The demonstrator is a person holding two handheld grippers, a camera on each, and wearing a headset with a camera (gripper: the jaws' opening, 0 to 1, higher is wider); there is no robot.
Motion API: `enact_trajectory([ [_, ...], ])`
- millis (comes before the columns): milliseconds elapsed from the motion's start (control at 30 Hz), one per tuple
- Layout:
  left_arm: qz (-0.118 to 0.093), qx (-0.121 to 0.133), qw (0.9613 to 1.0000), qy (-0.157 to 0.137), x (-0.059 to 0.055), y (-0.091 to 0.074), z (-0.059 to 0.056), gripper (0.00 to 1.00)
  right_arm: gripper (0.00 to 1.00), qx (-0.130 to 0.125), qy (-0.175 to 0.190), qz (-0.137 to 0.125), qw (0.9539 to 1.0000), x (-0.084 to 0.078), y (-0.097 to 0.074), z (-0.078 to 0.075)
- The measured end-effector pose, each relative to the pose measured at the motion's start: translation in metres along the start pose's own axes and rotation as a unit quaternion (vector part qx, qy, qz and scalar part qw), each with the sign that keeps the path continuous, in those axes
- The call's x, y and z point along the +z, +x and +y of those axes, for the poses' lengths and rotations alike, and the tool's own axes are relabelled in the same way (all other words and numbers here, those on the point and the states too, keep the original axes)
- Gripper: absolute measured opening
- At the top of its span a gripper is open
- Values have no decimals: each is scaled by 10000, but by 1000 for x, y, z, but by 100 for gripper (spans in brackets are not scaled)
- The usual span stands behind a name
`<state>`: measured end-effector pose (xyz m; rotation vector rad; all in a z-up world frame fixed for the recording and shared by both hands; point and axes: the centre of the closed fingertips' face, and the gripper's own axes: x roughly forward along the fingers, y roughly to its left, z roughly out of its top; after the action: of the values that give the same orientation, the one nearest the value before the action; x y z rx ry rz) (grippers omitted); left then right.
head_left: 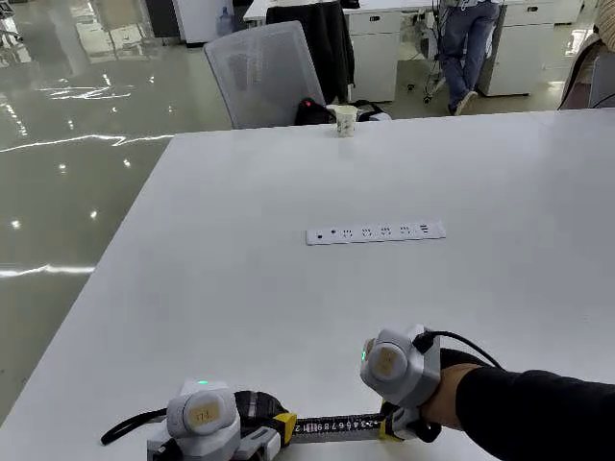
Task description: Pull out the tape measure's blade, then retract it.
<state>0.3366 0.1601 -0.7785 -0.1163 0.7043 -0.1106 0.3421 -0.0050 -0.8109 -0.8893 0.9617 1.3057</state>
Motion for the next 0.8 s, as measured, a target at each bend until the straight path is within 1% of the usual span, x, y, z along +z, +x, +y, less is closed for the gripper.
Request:
enact_trajectory([
  [567, -5, 2, 10000, -3, 0, 0, 0, 59, 11, 2, 5, -46, 10000, 5, 1, 0],
  [667, -3, 1, 10000, -5, 1, 0, 0, 59, 11, 35, -102, -65, 9999, 7, 2, 0],
  [733, -3, 0, 10000, -7, 1, 0, 0, 59, 11, 62, -84, -102, 9999, 7, 1, 0],
  [800, -1, -1, 10000, -6, 1, 0, 0, 59, 11, 68, -146, -110, 9998, 8, 2, 1],
])
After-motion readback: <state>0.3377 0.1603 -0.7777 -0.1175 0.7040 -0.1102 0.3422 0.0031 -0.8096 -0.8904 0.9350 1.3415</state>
